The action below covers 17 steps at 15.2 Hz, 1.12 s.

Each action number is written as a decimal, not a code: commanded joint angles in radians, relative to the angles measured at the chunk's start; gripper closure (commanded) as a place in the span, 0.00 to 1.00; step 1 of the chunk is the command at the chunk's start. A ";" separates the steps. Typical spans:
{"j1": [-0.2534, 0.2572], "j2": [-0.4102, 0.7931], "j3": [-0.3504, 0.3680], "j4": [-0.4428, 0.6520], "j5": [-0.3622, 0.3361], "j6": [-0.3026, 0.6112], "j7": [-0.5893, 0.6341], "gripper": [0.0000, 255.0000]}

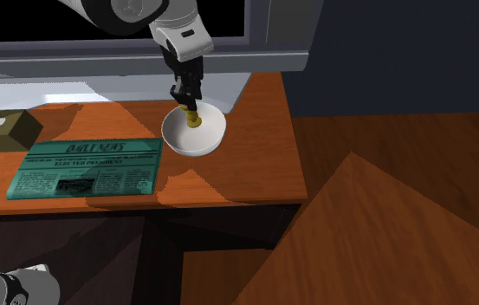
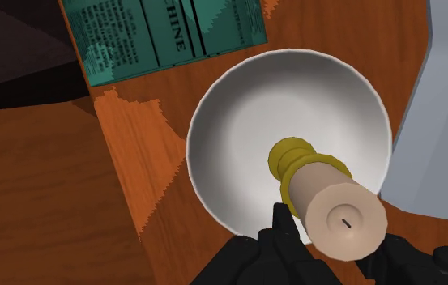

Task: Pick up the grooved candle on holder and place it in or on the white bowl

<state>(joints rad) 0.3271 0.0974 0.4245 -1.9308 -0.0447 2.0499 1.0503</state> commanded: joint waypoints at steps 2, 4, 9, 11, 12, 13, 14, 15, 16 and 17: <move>0.001 0.005 0.000 -0.015 -0.003 0.020 0.002 1.00; 0.001 0.005 0.000 -0.015 -0.003 0.020 0.002 1.00; 0.001 0.006 0.000 -0.015 -0.003 0.020 0.002 0.00; 0.001 0.006 0.000 -0.015 -0.003 0.020 0.002 0.00; 0.001 0.006 0.000 -0.015 -0.003 0.020 0.002 0.00; 0.001 0.006 0.000 -0.015 -0.003 0.020 0.002 0.00; 0.001 0.006 0.000 -0.015 -0.003 0.020 0.002 0.00; -0.001 -0.006 0.000 0.006 0.003 -0.011 -0.002 0.00; -0.002 -0.017 0.001 0.027 0.009 -0.042 -0.006 0.00; -0.002 -0.026 0.001 0.051 0.013 -0.074 -0.009 0.00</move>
<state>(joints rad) 0.3240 0.0790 0.4239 -1.9023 -0.0353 2.0064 1.0417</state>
